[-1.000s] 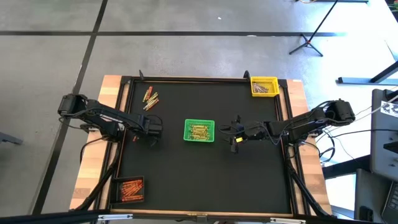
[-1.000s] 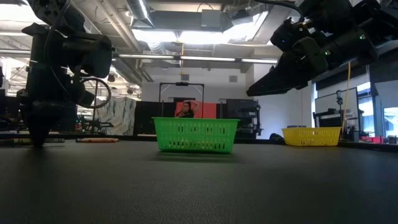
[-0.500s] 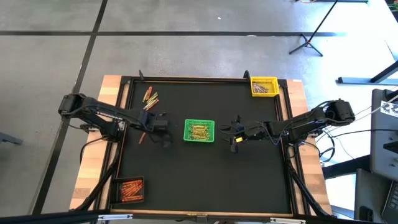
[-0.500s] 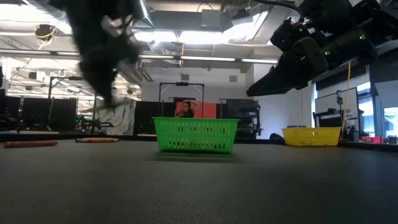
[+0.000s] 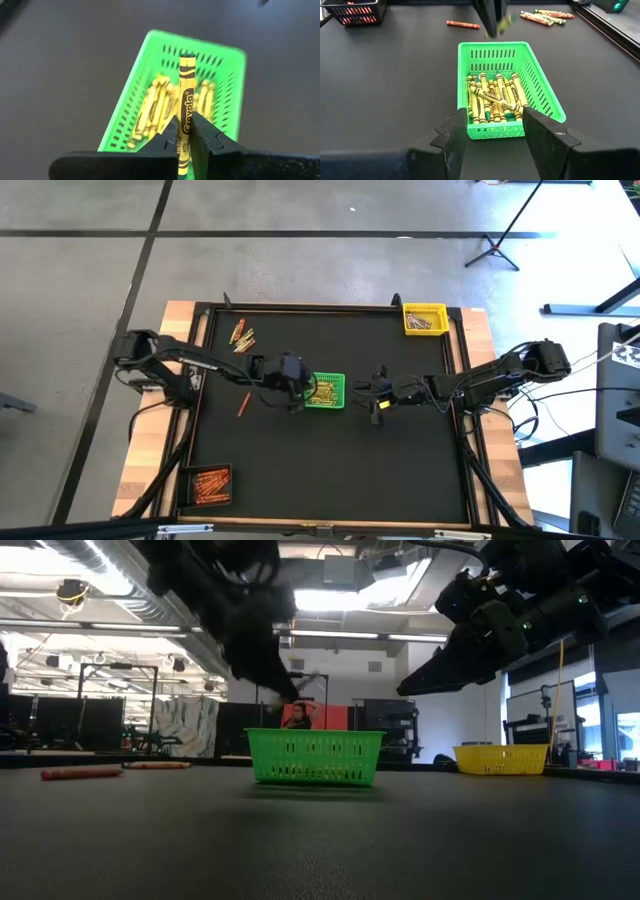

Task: Sort crayons
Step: Put the green crayon into the green bin

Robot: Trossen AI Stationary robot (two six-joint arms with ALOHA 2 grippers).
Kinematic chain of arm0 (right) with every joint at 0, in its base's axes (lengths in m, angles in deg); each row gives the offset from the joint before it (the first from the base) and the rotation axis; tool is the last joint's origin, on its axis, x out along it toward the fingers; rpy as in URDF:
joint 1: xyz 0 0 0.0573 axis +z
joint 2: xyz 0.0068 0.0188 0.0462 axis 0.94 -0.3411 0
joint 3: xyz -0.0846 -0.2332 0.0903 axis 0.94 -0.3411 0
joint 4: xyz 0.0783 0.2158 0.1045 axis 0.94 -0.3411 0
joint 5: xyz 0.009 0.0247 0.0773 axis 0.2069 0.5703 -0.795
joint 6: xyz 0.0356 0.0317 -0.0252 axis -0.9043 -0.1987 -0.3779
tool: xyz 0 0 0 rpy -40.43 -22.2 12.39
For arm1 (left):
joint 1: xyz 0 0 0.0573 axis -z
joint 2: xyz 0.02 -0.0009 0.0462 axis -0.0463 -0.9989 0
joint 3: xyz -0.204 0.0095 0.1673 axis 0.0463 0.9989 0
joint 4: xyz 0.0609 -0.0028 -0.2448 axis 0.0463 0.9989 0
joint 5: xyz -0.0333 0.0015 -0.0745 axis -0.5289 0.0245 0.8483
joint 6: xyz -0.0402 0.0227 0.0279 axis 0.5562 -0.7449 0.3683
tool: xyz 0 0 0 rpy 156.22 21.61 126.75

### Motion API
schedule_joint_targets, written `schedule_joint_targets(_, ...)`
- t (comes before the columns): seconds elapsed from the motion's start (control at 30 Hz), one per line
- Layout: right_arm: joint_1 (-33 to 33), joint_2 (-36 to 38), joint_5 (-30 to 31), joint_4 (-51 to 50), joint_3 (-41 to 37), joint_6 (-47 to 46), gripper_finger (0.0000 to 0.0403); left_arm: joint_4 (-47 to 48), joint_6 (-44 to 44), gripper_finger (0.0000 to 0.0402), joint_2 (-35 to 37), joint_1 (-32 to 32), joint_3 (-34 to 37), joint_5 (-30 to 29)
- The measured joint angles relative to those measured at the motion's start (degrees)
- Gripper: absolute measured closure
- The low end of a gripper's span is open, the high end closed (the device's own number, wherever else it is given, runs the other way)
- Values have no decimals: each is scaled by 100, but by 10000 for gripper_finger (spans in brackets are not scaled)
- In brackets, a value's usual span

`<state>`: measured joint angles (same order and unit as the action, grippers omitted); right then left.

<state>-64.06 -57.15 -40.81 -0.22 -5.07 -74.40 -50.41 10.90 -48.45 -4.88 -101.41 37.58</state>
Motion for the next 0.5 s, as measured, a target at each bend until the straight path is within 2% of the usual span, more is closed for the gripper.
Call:
schedule_joint_targets(0.23,2,0,2,-2,0,0,212,-229,-115,399,-495,-210,0,124)
schedule_joint_targets(0.5,2,0,1,1,0,0,212,-340,-83,399,-464,-229,0,21)
